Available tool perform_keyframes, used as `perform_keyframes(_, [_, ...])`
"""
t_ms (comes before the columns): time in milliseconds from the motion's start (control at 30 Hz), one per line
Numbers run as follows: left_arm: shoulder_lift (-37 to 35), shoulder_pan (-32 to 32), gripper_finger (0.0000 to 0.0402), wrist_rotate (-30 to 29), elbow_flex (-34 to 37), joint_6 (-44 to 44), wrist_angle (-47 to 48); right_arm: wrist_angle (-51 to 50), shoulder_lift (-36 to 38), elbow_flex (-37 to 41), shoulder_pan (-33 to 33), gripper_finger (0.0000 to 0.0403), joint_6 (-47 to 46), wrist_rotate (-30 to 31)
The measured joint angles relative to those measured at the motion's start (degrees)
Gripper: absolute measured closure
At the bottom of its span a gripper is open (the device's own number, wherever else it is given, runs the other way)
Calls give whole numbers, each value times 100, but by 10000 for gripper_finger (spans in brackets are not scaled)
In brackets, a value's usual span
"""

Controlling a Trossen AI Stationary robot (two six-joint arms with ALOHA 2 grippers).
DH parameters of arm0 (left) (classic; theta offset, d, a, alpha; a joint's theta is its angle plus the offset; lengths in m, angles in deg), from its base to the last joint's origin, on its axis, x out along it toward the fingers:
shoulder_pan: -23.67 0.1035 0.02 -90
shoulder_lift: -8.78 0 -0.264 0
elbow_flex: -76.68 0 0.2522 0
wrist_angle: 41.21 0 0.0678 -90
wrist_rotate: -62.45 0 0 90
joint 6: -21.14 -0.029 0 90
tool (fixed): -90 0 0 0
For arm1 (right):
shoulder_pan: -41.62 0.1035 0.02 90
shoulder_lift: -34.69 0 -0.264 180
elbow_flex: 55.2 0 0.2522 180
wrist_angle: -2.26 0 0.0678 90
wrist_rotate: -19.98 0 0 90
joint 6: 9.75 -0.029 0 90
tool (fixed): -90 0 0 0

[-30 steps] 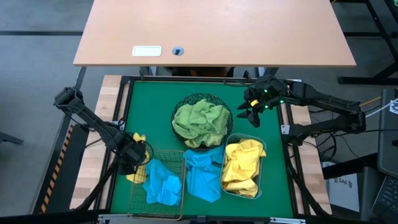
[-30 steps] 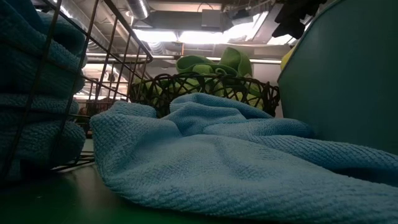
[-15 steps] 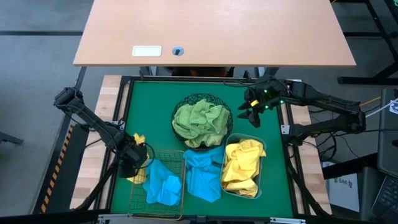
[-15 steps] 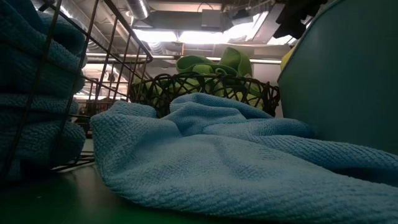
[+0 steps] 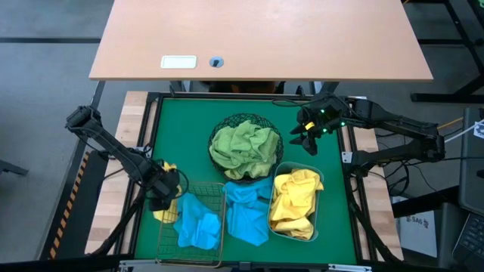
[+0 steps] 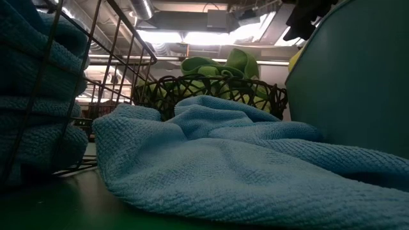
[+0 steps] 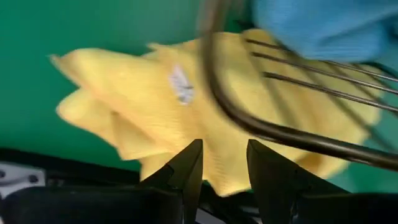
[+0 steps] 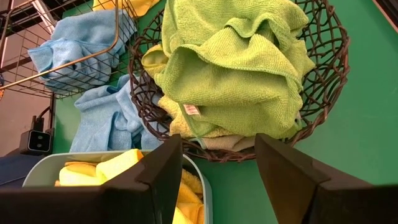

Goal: Sort microfiber towel by color & place in baskets
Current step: Put the yellow microfiber cloth into the blue bin

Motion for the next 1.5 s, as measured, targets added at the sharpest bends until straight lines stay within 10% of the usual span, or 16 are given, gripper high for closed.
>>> perform_keyframes(1167, [-15,-4,284,659,706,446,-438,0,0,-1,0,201,2,-2])
perform_keyframes(1500, [2,0,394,656,588,540,-338,0,0,0,0,201,2,-2])
